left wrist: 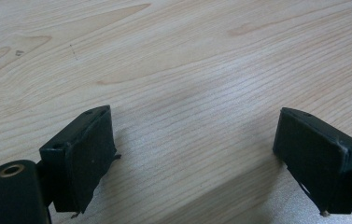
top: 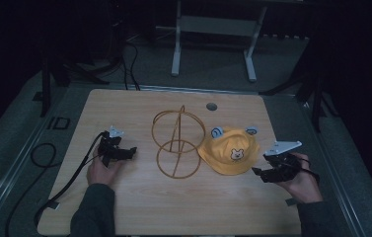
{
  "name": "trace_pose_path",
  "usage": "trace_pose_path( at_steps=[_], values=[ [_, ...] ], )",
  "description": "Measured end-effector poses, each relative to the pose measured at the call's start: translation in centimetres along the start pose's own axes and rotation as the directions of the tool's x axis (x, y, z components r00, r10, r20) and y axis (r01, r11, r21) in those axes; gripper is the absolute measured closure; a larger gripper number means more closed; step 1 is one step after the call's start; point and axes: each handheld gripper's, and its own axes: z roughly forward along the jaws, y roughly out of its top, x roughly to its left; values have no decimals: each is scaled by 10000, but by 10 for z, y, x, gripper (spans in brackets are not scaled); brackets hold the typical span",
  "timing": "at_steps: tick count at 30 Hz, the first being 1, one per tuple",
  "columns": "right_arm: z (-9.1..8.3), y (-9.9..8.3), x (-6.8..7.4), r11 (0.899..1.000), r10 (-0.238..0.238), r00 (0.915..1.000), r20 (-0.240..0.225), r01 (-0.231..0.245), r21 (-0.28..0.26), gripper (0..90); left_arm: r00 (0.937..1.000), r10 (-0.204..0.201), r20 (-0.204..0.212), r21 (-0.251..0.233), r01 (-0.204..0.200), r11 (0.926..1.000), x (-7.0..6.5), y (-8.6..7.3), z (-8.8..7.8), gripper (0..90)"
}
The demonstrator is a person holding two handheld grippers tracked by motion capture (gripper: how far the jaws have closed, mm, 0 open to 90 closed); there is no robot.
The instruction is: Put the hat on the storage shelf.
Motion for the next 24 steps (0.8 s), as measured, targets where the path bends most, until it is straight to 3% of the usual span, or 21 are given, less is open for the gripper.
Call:
trace_pose_path(
  at_steps=[24],
  values=[
    [-2,35,-5,9919,-1157,9931,-187,1166,514,320,10000,2,1,3,-2,10000,0,0,0,124]
  ],
)
